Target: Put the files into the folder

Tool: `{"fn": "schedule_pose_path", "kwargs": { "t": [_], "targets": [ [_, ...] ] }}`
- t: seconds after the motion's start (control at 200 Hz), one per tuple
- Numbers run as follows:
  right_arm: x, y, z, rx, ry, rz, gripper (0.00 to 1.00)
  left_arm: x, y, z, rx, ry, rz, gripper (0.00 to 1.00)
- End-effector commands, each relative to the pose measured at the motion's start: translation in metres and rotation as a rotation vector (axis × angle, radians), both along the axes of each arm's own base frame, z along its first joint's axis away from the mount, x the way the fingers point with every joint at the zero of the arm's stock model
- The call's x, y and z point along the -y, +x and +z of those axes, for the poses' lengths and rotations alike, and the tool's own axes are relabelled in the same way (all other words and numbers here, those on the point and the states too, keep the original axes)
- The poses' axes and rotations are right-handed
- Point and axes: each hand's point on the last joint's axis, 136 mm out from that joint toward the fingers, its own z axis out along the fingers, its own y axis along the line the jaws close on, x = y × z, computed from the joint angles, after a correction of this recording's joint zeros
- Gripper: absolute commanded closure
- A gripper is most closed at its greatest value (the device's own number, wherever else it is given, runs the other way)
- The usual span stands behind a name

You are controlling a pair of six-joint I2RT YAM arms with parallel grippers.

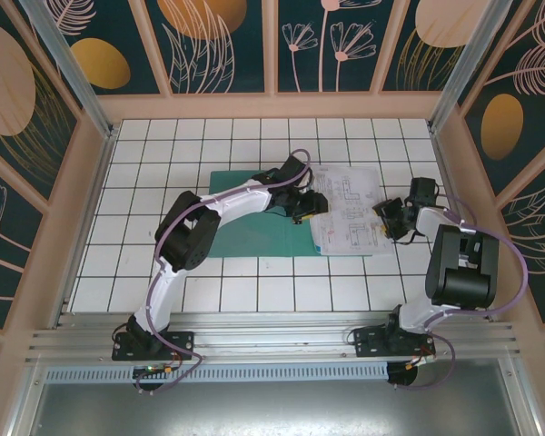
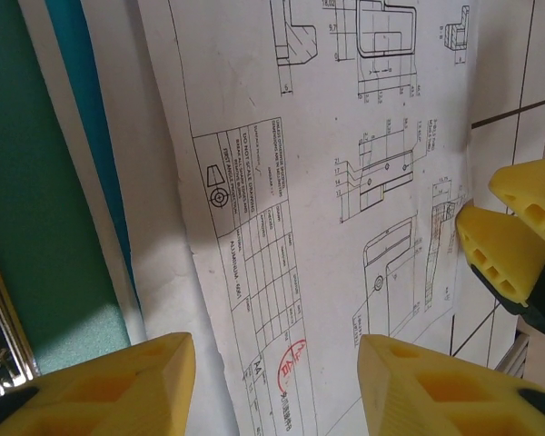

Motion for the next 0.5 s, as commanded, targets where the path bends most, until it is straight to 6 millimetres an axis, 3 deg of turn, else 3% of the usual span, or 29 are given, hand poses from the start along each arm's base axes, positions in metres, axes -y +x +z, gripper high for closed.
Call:
{"fn": "schedule_pose_path", "kwargs": {
  "t": [0.0, 0.495],
  "targets": [
    [-0.005, 0.002, -0.002, 0.010, 0.002, 0.036, 0.50, 0.006, -0.002, -0.006, -0.016, -0.004, -0.009, 0.49],
    [-0.010, -0.004, -0.016, -0.014, 0.033, 0.036, 0.50, 0.008, -0.013, -0.031, -0.050, 0.030, -0.041, 0.51]
  ]
}}
